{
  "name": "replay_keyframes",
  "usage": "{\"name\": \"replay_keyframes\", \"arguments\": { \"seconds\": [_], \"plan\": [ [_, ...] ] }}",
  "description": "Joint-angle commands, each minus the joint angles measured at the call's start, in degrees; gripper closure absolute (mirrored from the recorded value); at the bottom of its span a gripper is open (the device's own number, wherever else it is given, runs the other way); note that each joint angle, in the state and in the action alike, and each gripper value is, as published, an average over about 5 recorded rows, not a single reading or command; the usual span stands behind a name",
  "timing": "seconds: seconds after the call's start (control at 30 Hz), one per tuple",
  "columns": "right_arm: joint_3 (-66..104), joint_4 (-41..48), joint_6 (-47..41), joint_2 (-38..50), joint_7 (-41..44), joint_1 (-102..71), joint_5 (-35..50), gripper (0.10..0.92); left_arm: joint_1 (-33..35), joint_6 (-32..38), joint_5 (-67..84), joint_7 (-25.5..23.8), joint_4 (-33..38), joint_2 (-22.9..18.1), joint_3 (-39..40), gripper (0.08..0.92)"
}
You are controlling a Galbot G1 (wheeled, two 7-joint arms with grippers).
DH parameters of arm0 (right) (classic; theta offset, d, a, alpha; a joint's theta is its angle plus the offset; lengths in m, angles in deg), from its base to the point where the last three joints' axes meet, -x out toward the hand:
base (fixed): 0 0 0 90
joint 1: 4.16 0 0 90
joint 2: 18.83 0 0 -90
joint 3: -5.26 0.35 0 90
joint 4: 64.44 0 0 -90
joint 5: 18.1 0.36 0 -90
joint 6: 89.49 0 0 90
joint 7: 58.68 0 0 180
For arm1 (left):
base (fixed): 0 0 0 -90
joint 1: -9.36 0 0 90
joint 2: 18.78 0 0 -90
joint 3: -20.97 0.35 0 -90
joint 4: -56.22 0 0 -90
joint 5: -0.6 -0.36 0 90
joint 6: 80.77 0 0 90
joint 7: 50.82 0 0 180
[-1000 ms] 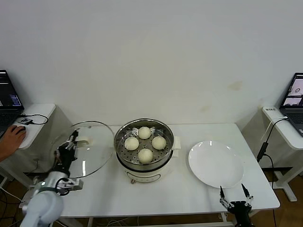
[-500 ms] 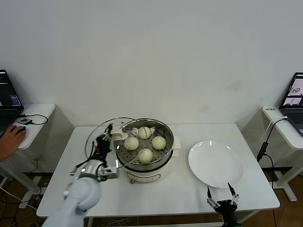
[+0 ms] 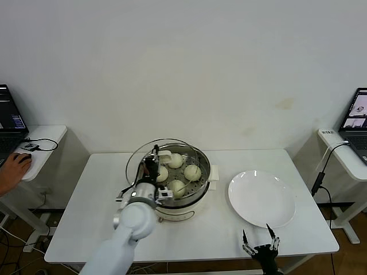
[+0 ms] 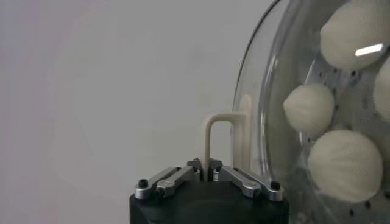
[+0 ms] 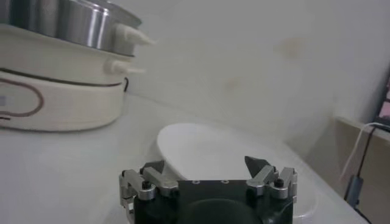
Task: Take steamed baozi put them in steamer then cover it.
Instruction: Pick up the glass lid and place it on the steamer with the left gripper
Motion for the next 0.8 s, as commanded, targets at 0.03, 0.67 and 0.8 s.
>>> {"name": "replay_keyframes", "arguments": {
  "seconds": [0.03, 0.67, 0.8],
  "plan": [
    [-0.54, 0.56, 0.16, -0.21, -0.09, -0.22, -1.60, 0.203, -3.28, -1.71, -8.37, -3.51, -4.26, -6.63, 3.39, 0.857],
    [-0.85, 1.23, 0.35, 0.03, -0.02, -0.58, -2.16, 0.202, -2.44, -0.19, -11.37, -2.41, -7.68, -7.62, 3.49, 0.857],
    [-0.93, 1.30, 0.35, 0.03, -0.03, -0.65, -2.29, 0.203, -2.31, -0.09, -11.38, -2.32, -7.91, -7.78, 3.29, 0.857]
  ]
}}
